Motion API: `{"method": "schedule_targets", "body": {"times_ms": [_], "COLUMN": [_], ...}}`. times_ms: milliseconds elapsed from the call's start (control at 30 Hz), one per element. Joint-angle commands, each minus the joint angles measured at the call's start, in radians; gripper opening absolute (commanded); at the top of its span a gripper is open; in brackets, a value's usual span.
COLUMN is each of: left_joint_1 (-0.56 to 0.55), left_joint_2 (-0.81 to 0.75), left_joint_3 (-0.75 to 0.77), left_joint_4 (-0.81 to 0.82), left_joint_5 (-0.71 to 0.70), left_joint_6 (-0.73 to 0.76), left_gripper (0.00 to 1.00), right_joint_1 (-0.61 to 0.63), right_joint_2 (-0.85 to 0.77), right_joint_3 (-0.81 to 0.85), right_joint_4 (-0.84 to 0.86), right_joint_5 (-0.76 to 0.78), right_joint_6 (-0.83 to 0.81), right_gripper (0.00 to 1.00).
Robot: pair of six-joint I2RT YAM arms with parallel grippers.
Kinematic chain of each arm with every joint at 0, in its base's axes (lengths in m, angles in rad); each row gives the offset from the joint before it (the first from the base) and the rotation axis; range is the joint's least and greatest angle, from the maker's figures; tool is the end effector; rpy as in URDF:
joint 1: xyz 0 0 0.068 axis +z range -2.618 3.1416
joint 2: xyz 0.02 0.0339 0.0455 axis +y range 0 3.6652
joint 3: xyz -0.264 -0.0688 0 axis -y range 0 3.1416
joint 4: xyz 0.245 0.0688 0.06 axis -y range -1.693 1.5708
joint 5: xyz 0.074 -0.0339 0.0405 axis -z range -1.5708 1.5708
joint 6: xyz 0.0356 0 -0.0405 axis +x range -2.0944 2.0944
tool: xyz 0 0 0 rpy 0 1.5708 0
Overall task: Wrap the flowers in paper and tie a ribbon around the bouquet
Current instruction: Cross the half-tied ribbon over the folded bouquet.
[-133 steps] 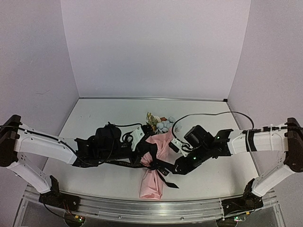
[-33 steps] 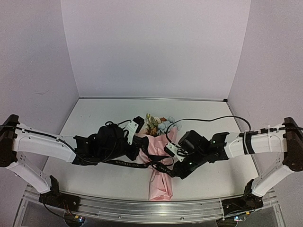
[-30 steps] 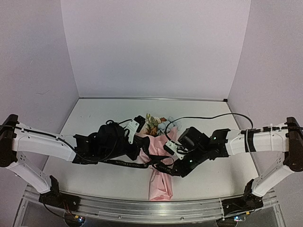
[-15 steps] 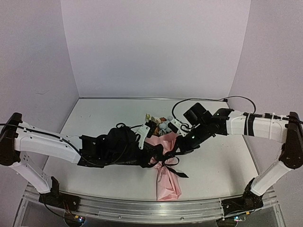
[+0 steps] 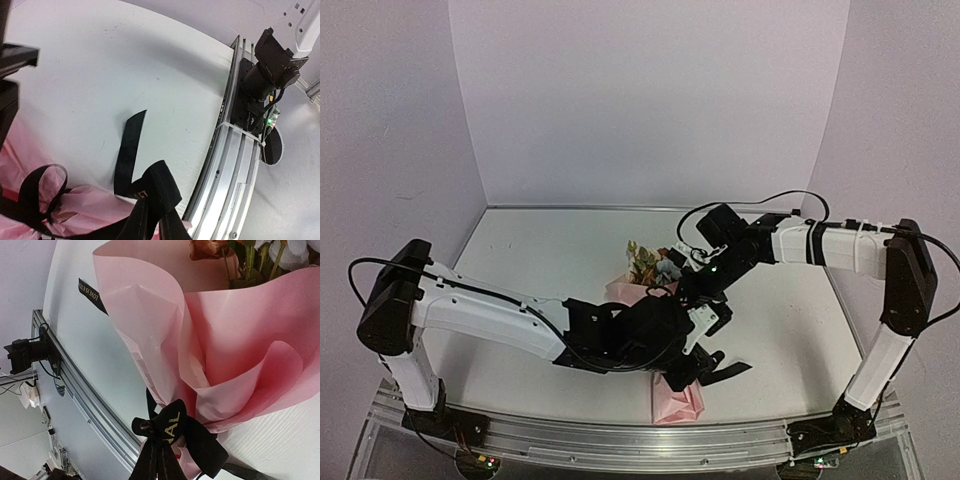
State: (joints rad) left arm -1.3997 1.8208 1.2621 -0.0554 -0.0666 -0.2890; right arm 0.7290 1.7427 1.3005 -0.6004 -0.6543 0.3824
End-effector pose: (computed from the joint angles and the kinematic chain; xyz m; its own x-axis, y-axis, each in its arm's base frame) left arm 0.0729 -0.4079 0.2272 -0.3716 0.4806 -0.7943 0.9056 0.3760 -0.1962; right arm 0.2569 0.2585 0.2347 -0.8803 -0.3892 -0.2714 -0.4622 0.5742 0.6758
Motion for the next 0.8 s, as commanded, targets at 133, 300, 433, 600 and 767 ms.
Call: {"method": "schedule_targets", "body": {"times_ms": [133, 300, 433, 600, 767], "left_joint_1": [0.000, 0.002, 0.008, 0.058, 0.168], "left_joint_2": [0.101, 0.033, -0.047, -0.198, -0.312], "left_joint_3": [0.137, 0.086, 0.032, -0.110, -0.258], "left_joint_4": [-0.092, -0.007, 0.044, 0.129, 0.134], "left_joint_5": [-0.012, -0.060, -0.062, -0.113, -0.122], "left_joint_6": [0.134, 0.110, 0.079, 0.004, -0.046], "left_gripper": [0.34, 0.57, 0.63, 0.61, 0.57], "right_joint_1": [-0.005, -0.005, -0.005, -0.005, -0.005], "right_joint_2": [0.014, -0.004, -0.013, -0.027, -0.034], "right_joint_3": [0.060, 0.046, 0.040, 0.042, 0.073], "right_joint_4": [-0.037, -0.050, -0.053, -0.056, -0.085], "right_joint_5": [-0.057, -0.053, -0.059, -0.064, -0.074], "right_joint_6": [0.018, 0.008, 0.015, 0.039, 0.108], "right_gripper": [0.00, 0.00, 0.00, 0.00, 0.00]}}
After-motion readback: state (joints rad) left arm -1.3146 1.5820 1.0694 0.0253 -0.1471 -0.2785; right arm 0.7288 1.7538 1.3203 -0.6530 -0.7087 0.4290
